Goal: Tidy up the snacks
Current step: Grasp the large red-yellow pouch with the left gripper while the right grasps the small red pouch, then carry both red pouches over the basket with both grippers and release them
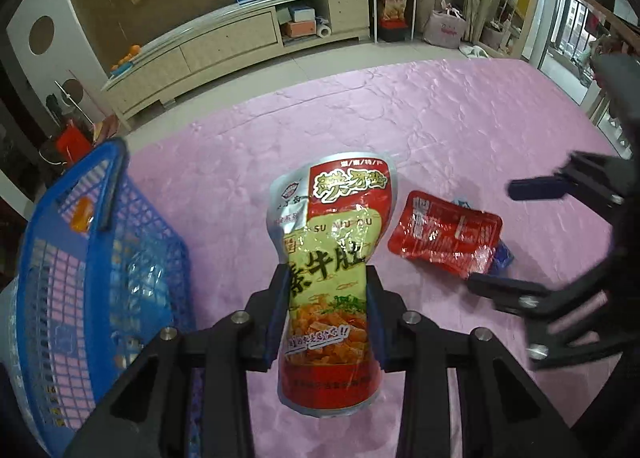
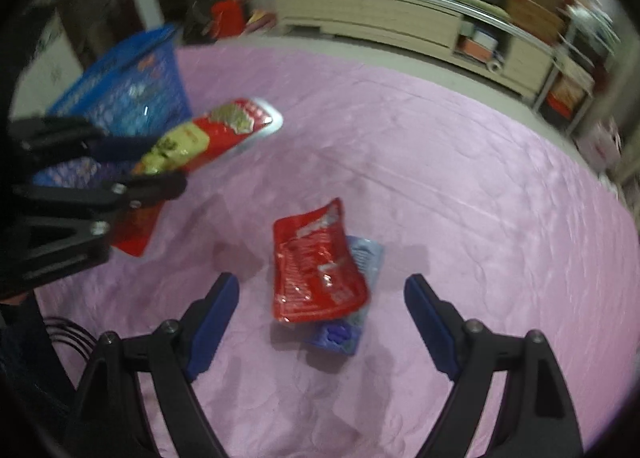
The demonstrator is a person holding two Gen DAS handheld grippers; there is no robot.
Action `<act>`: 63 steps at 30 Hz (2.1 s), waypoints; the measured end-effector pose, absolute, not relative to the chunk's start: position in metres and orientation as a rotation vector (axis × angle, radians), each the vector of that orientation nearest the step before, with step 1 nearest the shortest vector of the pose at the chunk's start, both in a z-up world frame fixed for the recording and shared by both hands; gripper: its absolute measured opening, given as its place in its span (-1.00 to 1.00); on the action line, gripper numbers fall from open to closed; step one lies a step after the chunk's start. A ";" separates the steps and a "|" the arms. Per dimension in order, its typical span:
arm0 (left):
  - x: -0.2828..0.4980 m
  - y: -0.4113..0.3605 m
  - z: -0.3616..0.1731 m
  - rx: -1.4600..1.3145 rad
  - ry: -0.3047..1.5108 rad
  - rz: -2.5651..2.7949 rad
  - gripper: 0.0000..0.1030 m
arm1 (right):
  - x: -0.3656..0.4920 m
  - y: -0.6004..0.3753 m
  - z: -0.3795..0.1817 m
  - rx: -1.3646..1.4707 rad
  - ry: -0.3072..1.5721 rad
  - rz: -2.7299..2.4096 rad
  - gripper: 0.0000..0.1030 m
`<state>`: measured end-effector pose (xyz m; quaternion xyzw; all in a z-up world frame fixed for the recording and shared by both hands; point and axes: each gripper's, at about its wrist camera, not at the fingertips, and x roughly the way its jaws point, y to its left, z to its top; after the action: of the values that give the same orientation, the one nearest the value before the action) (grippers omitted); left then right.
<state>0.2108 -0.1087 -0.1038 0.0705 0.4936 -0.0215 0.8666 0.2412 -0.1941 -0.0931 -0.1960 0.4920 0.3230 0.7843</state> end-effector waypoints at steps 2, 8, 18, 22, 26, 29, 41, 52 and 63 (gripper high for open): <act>0.206 -0.108 -0.104 0.149 1.027 -0.044 -0.35 | 0.241 -0.183 -0.100 -0.505 1.066 0.698 0.70; 0.212 -0.099 -0.114 0.116 1.060 -0.035 -0.35 | 0.243 -0.156 -0.120 -0.685 1.085 0.716 0.46; 0.220 -0.097 -0.121 0.100 1.060 -0.038 -0.35 | 0.244 -0.165 -0.118 -0.637 1.111 0.770 -0.74; 0.212 -0.095 -0.115 0.094 1.039 -0.040 -0.35 | 0.237 -0.176 -0.100 -0.565 1.090 0.773 -0.77; 0.200 -0.093 -0.102 0.083 1.008 -0.046 -0.35 | 0.220 -0.180 -0.077 -0.544 1.041 0.754 -0.78; 0.190 -0.092 -0.086 0.073 0.971 -0.054 -0.35 | 0.205 -0.183 -0.060 -0.530 1.010 0.743 -0.78; 0.139 -0.063 -0.009 0.027 0.821 -0.073 -0.35 | 0.167 -0.178 0.031 -0.416 0.850 0.721 -0.78; 0.107 0.012 0.023 -0.044 0.781 -0.004 -0.35 | 0.145 -0.130 0.069 -0.341 0.730 0.770 -0.78; 0.092 0.078 0.007 -0.075 0.848 0.095 -0.35 | 0.139 -0.051 0.052 -0.335 0.787 0.855 -0.78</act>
<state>0.0918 0.0779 0.0075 -0.0361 0.4113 0.0460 0.9096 0.1392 -0.0513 0.0525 -0.1577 0.3701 0.4020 0.8225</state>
